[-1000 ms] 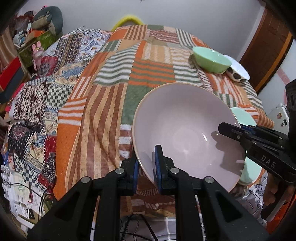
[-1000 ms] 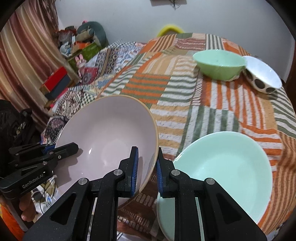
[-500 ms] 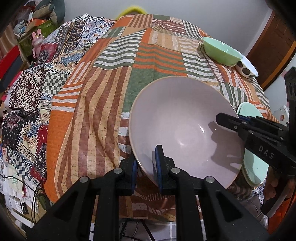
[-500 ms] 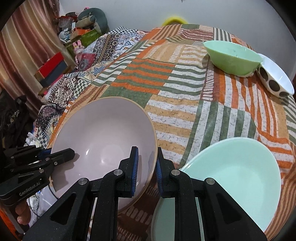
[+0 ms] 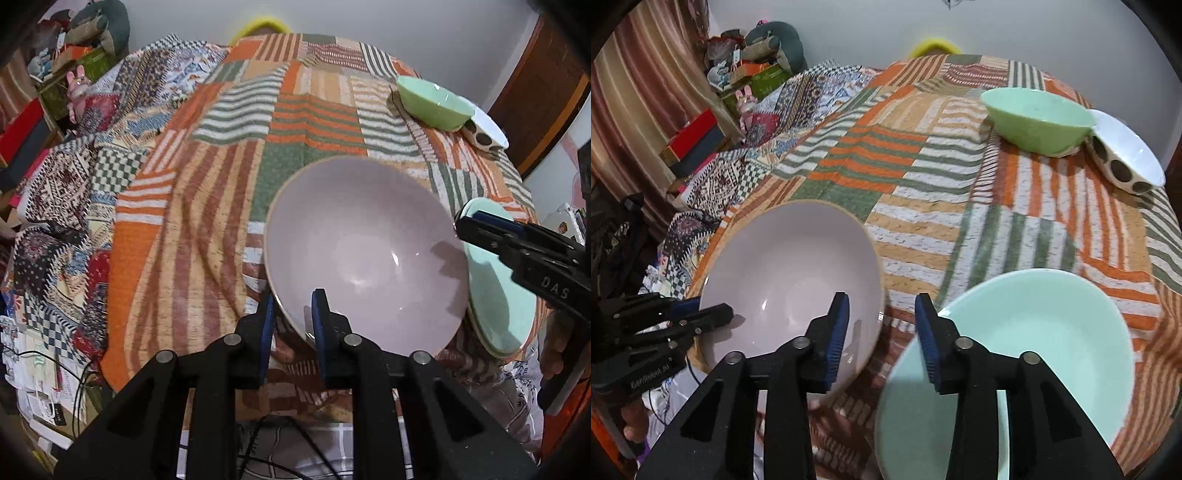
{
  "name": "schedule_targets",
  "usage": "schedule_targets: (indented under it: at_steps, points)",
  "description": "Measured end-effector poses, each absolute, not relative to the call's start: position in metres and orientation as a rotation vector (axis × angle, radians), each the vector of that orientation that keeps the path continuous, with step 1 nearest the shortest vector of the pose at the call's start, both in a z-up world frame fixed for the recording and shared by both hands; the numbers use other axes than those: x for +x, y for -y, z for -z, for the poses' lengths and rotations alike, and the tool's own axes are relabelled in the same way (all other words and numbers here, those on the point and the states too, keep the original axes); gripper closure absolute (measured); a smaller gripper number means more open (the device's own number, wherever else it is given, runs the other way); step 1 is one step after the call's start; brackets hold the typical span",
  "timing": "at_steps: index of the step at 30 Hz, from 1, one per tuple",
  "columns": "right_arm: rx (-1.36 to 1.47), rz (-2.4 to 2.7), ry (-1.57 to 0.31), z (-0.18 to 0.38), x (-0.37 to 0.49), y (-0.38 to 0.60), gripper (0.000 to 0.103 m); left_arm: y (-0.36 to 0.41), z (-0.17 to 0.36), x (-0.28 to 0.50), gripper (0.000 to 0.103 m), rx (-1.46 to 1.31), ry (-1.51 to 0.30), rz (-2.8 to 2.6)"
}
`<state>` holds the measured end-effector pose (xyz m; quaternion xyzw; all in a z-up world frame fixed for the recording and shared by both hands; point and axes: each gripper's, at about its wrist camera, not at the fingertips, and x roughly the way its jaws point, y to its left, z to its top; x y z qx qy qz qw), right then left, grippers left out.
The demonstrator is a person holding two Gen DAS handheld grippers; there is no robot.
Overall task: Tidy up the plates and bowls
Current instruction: 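Lower the pink bowl onto the quilt and open both tools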
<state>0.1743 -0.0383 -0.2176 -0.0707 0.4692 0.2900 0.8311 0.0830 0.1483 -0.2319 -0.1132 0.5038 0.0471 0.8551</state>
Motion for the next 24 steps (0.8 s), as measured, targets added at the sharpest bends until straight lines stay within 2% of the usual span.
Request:
schedule_targets:
  at_steps: [2,7,13,17,19,24]
  points:
    - [-0.135,-0.604,-0.979,0.21,0.175,0.049,0.068,-0.148,0.219,0.08,0.082,-0.232,-1.025,-0.096]
    - [-0.102,-0.556,-0.928,0.189,0.179,0.077,0.059,-0.138,0.179,0.078,0.071,-0.196,-0.911,-0.08]
    - [-0.064,-0.485,-0.863,0.162,0.195,0.11,0.055,-0.12,0.14,0.101,0.061,-0.168,-0.81,-0.041]
    - [-0.027,-0.461,-0.836,0.15,0.211,0.126,0.049,-0.111,0.127,0.122,0.049,-0.16,-0.769,-0.037]
    - [-0.024,-0.444,-0.825,0.146,0.22,0.129,0.043,-0.108,0.124,0.135,0.046,-0.158,-0.764,-0.034]
    - [0.004,-0.41,-0.819,0.146,0.251,0.134,0.043,-0.106,0.13,0.178,0.044,-0.182,-0.809,-0.005]
